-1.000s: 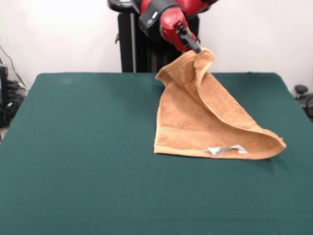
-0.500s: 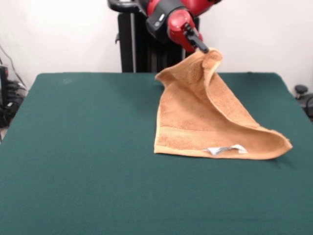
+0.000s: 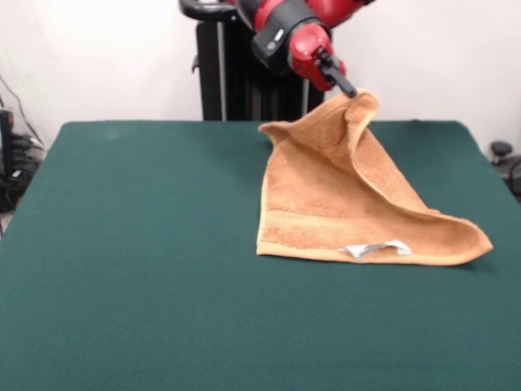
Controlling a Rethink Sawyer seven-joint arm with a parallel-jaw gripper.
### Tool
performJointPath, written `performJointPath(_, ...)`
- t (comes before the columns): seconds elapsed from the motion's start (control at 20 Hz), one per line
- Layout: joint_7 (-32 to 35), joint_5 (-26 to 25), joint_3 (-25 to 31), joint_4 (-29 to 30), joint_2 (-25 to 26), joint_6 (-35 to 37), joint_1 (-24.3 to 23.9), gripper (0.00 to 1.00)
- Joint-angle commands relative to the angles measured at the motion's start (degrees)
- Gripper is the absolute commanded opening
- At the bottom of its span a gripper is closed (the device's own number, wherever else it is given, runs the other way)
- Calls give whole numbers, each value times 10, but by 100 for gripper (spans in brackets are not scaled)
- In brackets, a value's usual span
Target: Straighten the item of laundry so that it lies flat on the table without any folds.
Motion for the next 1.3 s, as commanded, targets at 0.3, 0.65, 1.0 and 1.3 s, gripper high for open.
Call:
performJointPath(0.3,184,-17,182,132,46,-109,46,0)
performJointPath(0.65,182,-16,201,160,23,-105,51,0)
performJointPath(1.0,183,-17,224,188,15,-90,68,0)
performJointPath(1.3,184,-19,249,219,8,-59,99,0)
